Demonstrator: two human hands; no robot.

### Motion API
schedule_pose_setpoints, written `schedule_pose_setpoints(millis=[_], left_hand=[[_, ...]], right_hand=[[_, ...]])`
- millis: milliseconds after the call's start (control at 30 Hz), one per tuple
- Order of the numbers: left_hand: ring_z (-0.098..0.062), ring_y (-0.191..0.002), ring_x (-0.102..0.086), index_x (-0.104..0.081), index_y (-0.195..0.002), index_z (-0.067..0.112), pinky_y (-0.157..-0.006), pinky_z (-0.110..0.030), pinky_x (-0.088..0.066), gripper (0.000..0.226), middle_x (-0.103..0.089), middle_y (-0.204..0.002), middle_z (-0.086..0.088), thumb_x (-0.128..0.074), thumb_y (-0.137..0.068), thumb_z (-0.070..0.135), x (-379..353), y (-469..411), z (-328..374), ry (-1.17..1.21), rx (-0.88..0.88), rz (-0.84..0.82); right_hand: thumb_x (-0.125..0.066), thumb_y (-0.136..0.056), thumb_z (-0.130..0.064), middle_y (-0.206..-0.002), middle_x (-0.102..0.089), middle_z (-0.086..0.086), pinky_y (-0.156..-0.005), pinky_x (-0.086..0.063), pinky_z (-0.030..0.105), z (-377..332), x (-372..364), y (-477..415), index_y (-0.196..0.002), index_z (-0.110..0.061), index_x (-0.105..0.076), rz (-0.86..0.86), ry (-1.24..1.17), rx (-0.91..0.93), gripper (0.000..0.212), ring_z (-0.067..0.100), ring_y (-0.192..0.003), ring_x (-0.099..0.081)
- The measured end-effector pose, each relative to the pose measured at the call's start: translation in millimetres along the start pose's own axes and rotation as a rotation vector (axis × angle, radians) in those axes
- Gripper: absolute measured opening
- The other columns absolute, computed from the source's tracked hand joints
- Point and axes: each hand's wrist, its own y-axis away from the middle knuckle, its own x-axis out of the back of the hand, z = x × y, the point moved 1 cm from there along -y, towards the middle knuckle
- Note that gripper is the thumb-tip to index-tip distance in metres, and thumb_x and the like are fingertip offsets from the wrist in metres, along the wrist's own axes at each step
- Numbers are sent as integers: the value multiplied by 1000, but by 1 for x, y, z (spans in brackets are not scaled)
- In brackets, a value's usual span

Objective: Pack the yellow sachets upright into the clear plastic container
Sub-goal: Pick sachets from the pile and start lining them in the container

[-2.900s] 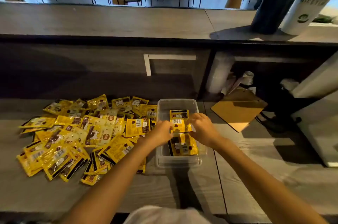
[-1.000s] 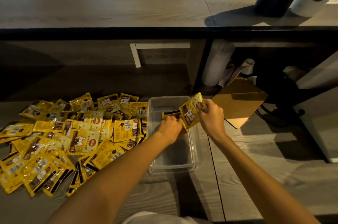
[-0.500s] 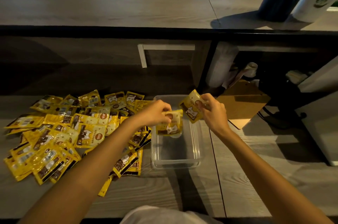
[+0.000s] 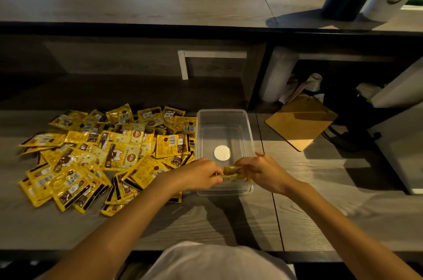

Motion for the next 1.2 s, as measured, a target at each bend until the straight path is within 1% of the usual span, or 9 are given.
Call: schedule_pose_setpoints(millis=[67,233,567,667,767,867,967,1067,1200], left_hand=[[-19,-79,-55,-61,-101,10,-71,-33,-42,32,-61,-86,-8,-49,-93,38,-3,4,0,-118,9,-26],[-28,-130,-32,-41,-136,16,-105,-36,-29,54,-53,-128,-9,-58,-88,35,-15,5,-4,-376,80,1],[-20,-113,-53,-49,-130,15,-82,-27,-45,48,-56,-124,-6,-57,-85,28,4,12,-1,-95,87,60],[-18,-110,-57,-53,-128,16,-92,-32,-49,40,-60,-122,-5,-52,-88,18,23,18,-5,41,125,235],[-23,-99,-62,-58,-121,14,-85,-38,-53,31,-65,-114,-8,-48,-92,16,40,28,-25,81,279,561],[-27,-106,-59,-57,-122,12,-85,-37,-49,31,-62,-119,-11,-46,-93,16,41,43,-60,61,523,728],[-29,-107,-57,-57,-120,8,-83,-36,-47,29,-60,-121,-12,-45,-95,16,22,56,-90,37,657,638],[-26,-112,-55,-54,-124,12,-85,-34,-45,34,-58,-125,-9,-49,-94,28,-6,62,-105,34,668,520],[-25,-133,-37,-27,-144,14,-105,-37,-36,72,-36,-147,-6,-55,-87,47,-32,56,-116,-71,657,369]], right_hand=[[-43,-97,-18,-113,-67,3,-111,-19,32,-2,-1,2,-119,-19,-59,-13,3,-1,27,18,-110,-57],[-47,-90,-32,-112,-68,0,-110,-16,34,-2,-2,7,-117,-23,-61,-124,65,27,31,14,-106,-58],[-35,-76,-44,-120,-63,1,-114,-6,37,-14,14,11,-121,-21,-58,-145,73,63,55,14,-122,-44],[-35,-72,-45,-117,-63,1,-114,-10,34,-24,27,1,-118,-18,-59,-71,-53,45,59,10,-118,-45],[-41,-83,-31,-119,-63,4,-116,-19,39,-49,32,-27,-119,-15,-59,67,-95,43,42,15,-116,-52],[-49,-90,-14,-123,-62,10,-100,-39,37,-81,18,-68,-121,-10,-58,135,-20,78,32,26,-113,-57],[-46,-91,-10,-119,-60,18,-86,-45,39,-109,-8,-106,-120,-5,-54,16,192,130,31,36,-111,-56],[-42,-93,-9,-124,-57,19,-94,-43,41,-127,-34,-132,-126,-3,-48,-108,402,140,34,35,-117,-52],[-43,-97,-21,-147,-31,23,-109,-31,46,-123,-63,-154,-142,-3,-24,-225,545,67,53,38,-137,-28]])
